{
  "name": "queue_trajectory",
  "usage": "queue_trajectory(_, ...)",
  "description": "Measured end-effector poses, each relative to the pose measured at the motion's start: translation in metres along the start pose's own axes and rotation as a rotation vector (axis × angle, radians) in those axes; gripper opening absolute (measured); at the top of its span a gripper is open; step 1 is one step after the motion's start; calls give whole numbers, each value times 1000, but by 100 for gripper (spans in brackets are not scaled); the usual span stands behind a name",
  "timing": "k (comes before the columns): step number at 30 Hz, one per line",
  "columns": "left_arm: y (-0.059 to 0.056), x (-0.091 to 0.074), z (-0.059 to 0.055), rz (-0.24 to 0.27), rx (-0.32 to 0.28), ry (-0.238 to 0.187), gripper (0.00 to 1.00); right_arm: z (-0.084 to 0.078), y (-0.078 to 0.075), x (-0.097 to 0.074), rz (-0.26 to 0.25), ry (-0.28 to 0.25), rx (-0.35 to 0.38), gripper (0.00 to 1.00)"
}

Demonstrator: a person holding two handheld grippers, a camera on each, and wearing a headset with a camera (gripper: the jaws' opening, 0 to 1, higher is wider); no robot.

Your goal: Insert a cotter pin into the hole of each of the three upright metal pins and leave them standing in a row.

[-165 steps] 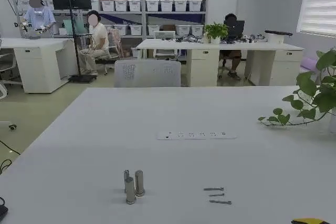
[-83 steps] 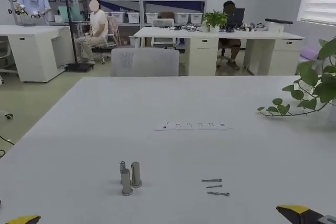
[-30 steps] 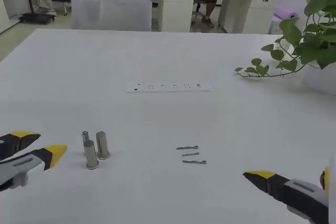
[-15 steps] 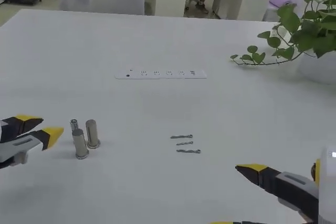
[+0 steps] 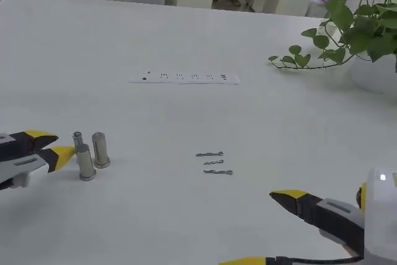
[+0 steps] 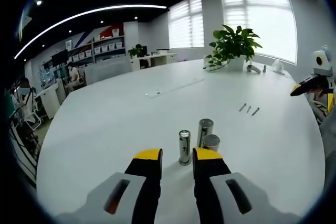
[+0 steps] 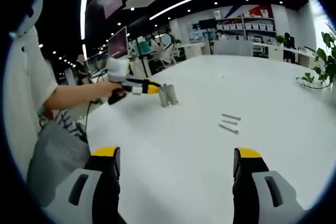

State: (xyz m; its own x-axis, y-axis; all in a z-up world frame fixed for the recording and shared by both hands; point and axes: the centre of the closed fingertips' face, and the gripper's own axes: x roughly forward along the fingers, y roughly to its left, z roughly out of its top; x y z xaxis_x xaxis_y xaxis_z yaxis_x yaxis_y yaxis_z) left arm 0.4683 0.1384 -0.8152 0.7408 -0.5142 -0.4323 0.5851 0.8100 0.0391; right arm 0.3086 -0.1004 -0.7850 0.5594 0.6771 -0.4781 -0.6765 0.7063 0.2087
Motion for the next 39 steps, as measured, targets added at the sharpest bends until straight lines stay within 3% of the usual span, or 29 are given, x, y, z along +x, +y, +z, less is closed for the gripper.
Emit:
queue_trajectory(6,-1,9,-5,-20,24,15,19,1,1,2,11,4,-6,90)
queue_trajectory(20,-4,19,-2,-65,-12,-3,15,-3,2,3,22,40,-41,90)
queue_trajectory(25,-8,22,-3,-82,7,5,11,-5,2,4,26,49,-45,90)
queue_trajectory(30,-9,24,-4,-75,38,17,8,-6,1,4,24,53,-48,90)
queue_trajectory(39,-6,25,-5,-67,19,16,7,-7,0,2,17,58,-49,90)
